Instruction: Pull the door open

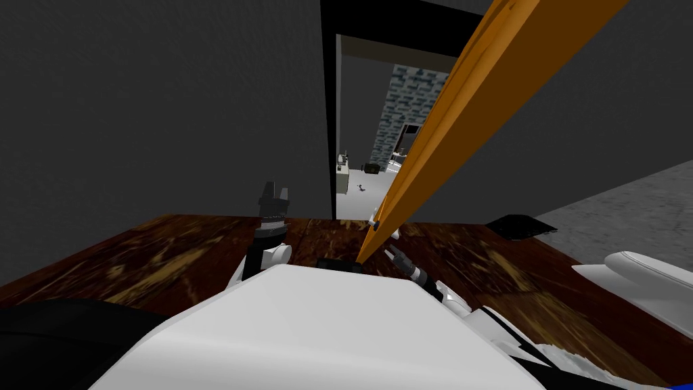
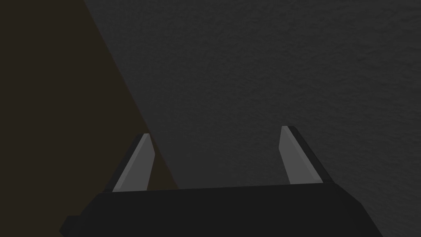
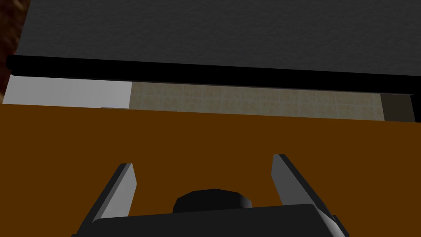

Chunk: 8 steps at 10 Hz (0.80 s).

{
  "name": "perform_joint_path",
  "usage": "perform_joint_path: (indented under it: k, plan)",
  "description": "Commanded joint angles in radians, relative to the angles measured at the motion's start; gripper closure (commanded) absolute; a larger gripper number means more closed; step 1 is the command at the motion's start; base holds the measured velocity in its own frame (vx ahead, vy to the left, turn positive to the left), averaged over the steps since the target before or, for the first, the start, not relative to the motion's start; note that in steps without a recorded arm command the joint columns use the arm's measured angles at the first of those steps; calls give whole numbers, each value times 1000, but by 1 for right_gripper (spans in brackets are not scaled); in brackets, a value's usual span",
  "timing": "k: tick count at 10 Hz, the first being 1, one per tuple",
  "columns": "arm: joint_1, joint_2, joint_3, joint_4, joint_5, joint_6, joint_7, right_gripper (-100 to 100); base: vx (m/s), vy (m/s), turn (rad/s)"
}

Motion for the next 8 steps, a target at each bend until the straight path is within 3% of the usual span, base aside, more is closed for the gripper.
perform_joint_path:
  k: [1,6,7,8]
  plan:
    - [0,0,0,0,0,0,0,-100,9,21,12]
    - [-5,1,9,-8,11,16,-7,-100,38,69,-22]
    - [-21,1,36,-33,34,29,-15,-100,29,12,-225]
    - [-21,1,36,-33,34,29,-15,-100,-14,-59,-147]
